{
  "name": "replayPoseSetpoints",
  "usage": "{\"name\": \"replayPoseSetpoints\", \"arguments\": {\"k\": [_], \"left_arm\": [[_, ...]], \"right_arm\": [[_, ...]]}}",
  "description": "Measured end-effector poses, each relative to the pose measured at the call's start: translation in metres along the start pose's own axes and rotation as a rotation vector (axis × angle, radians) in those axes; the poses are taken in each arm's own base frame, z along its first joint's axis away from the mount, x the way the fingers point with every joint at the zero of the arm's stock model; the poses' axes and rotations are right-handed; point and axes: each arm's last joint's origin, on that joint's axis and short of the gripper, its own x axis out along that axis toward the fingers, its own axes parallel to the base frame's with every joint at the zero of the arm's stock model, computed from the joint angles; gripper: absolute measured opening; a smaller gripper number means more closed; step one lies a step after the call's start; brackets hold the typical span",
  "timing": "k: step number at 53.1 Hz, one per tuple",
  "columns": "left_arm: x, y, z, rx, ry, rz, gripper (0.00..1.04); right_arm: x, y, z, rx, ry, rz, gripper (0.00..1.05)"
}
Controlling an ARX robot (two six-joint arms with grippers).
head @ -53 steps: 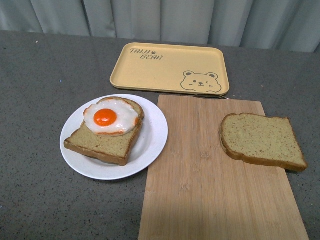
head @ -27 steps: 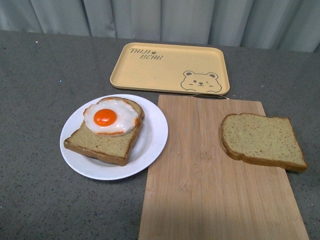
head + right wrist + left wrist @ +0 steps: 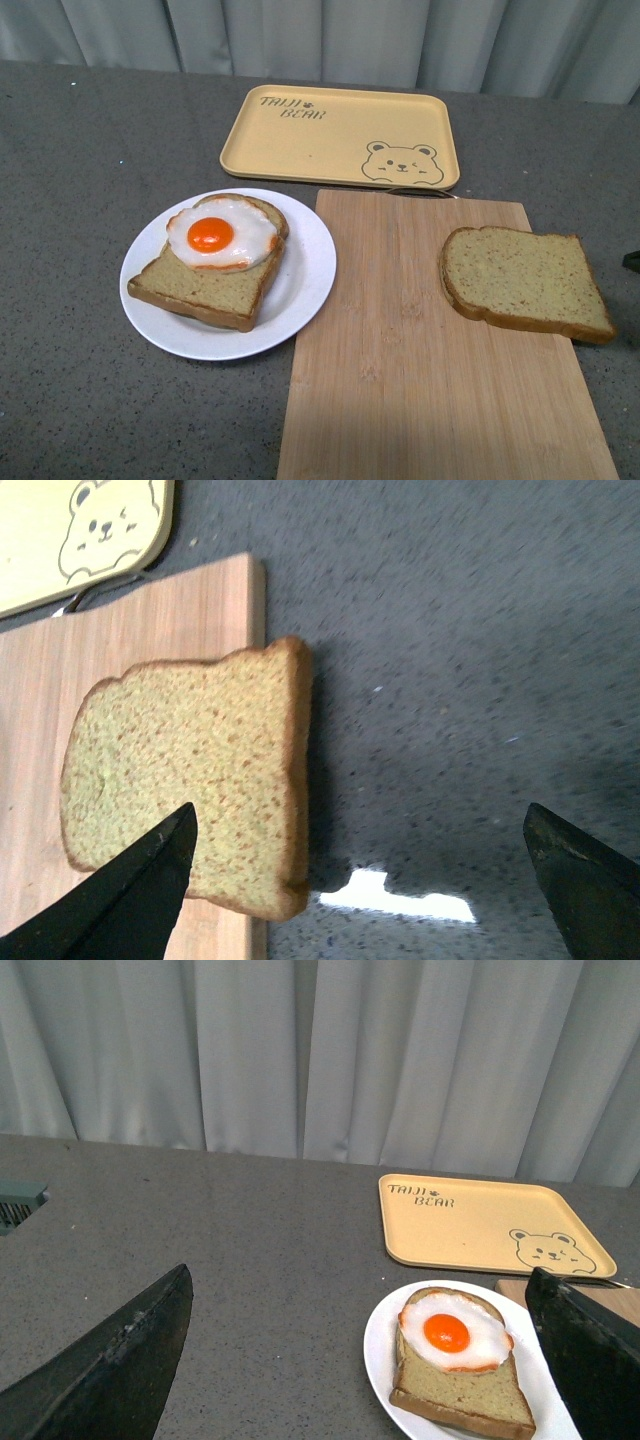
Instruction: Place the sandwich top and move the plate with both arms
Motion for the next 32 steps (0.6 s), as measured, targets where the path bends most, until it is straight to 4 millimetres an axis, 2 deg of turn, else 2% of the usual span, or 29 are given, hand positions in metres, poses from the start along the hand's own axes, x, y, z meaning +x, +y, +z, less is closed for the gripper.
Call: {"name": "replayPoseSetpoints", "arguments": {"k": [9, 19, 30, 32], "left_arm": [[0.0, 0.0, 0.0, 0.0, 0.0, 0.0, 0.98], [0.0, 0.0, 0.0, 0.0, 0.0, 0.0, 0.98], [0.0, 0.0, 0.0, 0.0, 0.0, 0.0, 0.98], [0.0, 0.0, 0.0, 0.0, 0.0, 0.0, 0.98]], "right_arm": [[0.02, 0.001, 0.003, 0.016, 0.041, 0.028, 0.95], [0.038, 0.002, -0.004, 0.044, 0.126, 0.034, 0.95], [0.05, 0.007, 0.002, 0.044, 0.13, 0.045, 0.95], [0.052, 0.008, 0.003, 0.045, 0.13, 0.041, 0.92]]}}
